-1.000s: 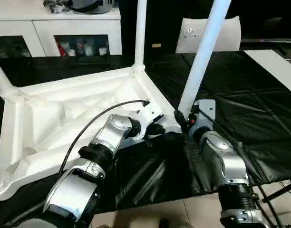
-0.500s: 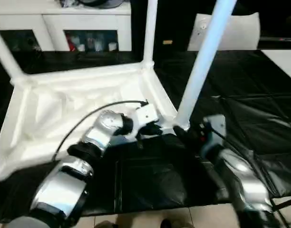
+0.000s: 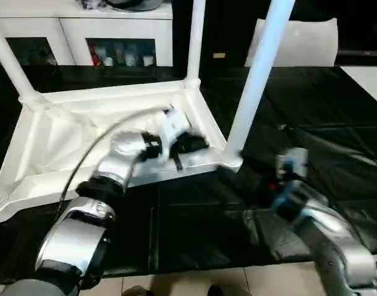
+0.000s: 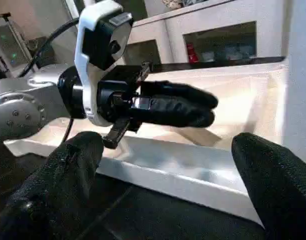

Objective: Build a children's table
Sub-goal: Rotate leg to tighten

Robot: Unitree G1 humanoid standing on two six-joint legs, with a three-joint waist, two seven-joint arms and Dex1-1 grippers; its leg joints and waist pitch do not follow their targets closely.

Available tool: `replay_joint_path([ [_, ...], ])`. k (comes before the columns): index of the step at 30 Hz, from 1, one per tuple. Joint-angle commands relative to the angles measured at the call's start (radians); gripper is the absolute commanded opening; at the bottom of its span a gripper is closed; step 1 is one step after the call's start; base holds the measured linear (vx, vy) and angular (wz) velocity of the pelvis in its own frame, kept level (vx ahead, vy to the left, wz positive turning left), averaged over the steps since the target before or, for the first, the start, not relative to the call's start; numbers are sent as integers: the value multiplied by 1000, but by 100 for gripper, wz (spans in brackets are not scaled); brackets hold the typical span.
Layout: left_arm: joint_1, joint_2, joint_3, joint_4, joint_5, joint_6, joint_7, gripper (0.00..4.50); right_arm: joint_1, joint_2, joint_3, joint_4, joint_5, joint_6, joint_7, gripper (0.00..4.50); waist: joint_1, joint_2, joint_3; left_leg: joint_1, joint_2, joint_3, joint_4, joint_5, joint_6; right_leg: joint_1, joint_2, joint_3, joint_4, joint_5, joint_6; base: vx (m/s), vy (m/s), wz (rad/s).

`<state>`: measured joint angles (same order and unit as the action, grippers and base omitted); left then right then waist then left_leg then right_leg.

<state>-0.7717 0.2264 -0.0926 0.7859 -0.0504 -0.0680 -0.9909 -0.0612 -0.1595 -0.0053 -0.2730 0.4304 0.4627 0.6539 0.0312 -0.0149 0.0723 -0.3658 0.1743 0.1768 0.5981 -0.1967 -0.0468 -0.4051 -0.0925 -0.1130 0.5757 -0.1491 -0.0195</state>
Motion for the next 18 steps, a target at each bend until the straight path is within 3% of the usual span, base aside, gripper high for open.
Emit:
replay_joint_path([
  [1,79,35,36,-125,-30,103,21,132,-42,24,11,-21,8,17,-49,450,1,3,-73,5,63,-24,-81,-214,33,53,-75,62,-72,-367,-170,0,0,0],
  [3,118,53,45,-184,-39,142,25,137,-55,36,14,-19,7,21,-68,450,-2,4,-77,9,69,-25,-82,-206,20,51,-76,65,-61,-321,-184,0,0,0],
  [4,223,101,72,-332,-61,231,32,158,-86,62,16,-12,4,23,-101,450,-11,6,-76,2,73,-28,-87,-197,12,55,-78,68,-51,-286,-197,0,0,0],
  [5,244,111,77,-362,-65,246,32,158,-91,66,16,-11,3,24,-107,450,-14,6,-72,2,67,-22,-88,-206,16,49,-70,66,-60,-310,-187,0,0,0],
  [6,317,143,92,-464,-80,291,28,168,-109,78,17,-5,3,26,-123,450,-10,11,-76,17,70,-23,-82,-215,4,45,-76,70,-54,-313,-193,0,0,0],
  [7,407,181,111,-585,-102,330,14,175,-129,89,22,8,-1,30,-134,450,-15,8,-72,11,70,-21,-85,-208,5,44,-69,70,-56,-308,-189,0,0,0],
  [8,407,181,111,-585,-102,330,14,188,-129,89,22,8,-1,30,-134,450,-15,8,-72,11,70,-21,-85,-208,5,44,-69,70,-56,-308,-189,0,0,0],
  [9,432,190,115,-620,-108,343,12,188,-136,91,23,16,-3,31,-136,450,-14,13,-70,19,66,-17,-85,-226,5,37,-62,70,-60,-321,-183,0,0,0],
  [10,512,221,132,-738,-134,392,-1,202,-160,97,39,50,-23,26,-142,450,-10,11,-67,19,68,-18,-86,-235,0,37,-64,72,-58,-328,-182,0,0,0],
  [11,512,221,132,-738,-134,392,-1,213,-160,97,39,50,-23,26,-142,450,-10,12,-66,14,69,-21,-90,-232,-5,42,-64,71,-55,-327,-181,0,0,0],
  [12,551,234,142,-800,-145,427,3,219,-174,100,48,70,-35,23,-149,450,-11,9,-62,14,67,-17,-92,-245,-4,37,-60,72,-62,-343,-173,0,0,0],
  [13,611,244,160,-899,-175,481,16,224,-202,108,64,109,-59,18,-162,450,-10,14,-61,20,67,-19,-92,-283,-24,33,-60,74,-58,-364,-172,0,0,0],
  [14,672,251,172,-996,-191,539,41,230,-239,117,79,158,-87,14,-182,450,-18,10,-54,10,66,-22,-98,-306,-33,38,-59,74,-62,-395,-165,0,0,0],
  [15,672,251,172,-996,-191,539,41,238,-239,117,79,158,-87,14,-182,450,-19,11,-57,12,65,-24,-95,-316,-39,38,-60,74,-59,-408,-162,0,0,0],
  [16,754,267,174,-1109,-195,618,80,247,-291,129,96,237,-127,11,-224,450,-21,16,-57,24,63,-20,-90,-339,-47,26,-59,78,-62,-432,-156,0,0,0],
  [18,789,273,171,-1148,-190,646,94,266,-316,134,102,276,-147,9,-245,450,-36,9,-51,11,59,-24,-94,-351,-45,33,-56,78,-66,-459,-150,0,0,0],
])
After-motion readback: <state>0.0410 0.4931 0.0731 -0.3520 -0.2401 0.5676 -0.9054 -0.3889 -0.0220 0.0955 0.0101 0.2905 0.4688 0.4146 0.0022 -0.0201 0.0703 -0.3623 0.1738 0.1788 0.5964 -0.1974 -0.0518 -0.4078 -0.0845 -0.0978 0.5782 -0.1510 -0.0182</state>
